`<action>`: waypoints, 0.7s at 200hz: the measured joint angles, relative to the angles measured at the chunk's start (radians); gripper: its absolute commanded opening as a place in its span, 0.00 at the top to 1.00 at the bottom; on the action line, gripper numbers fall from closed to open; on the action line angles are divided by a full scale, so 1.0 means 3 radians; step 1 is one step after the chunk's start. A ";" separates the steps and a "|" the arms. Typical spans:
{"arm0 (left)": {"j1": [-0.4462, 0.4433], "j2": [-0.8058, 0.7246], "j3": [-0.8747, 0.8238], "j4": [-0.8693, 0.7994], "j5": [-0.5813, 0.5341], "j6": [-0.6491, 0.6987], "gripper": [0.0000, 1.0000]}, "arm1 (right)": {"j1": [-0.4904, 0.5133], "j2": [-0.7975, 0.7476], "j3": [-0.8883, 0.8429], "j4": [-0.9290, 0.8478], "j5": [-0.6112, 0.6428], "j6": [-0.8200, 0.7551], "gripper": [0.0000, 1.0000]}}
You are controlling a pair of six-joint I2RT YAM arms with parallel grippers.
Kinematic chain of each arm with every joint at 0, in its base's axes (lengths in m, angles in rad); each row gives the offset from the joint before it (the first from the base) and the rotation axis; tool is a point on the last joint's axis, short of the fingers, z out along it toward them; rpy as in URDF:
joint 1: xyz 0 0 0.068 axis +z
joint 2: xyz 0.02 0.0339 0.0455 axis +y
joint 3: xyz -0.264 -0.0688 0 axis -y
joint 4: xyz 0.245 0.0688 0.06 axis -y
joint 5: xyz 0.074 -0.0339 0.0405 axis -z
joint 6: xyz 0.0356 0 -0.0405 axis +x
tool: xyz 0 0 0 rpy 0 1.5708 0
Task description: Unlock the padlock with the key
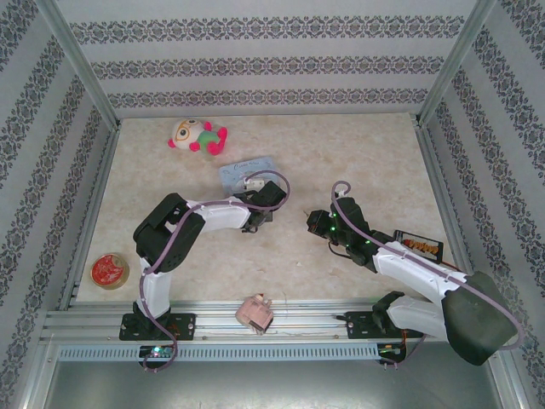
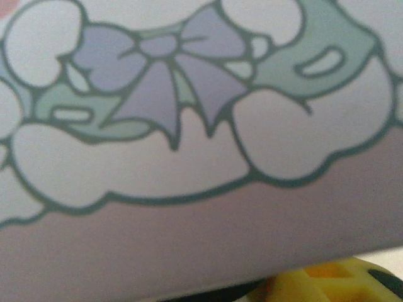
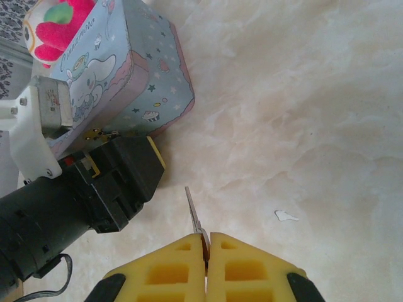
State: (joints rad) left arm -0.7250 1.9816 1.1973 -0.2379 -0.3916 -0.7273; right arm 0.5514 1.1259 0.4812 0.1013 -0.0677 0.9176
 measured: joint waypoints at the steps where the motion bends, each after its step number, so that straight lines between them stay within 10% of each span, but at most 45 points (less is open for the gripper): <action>1: 0.0000 0.0000 -0.0003 0.0003 0.0000 0.0001 0.51 | 0.0000 0.0000 0.0000 0.0000 0.0000 0.0001 1.00; 140: 0.0001 0.0001 -0.0230 0.0608 -0.0183 0.0106 0.55 | 0.0000 -0.0027 -0.0001 0.0001 0.0003 0.0025 1.00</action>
State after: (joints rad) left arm -0.7246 1.9820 1.1282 -0.0555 -0.4465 -0.6956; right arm 0.5514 1.1179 0.4808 0.1017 -0.0669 0.9253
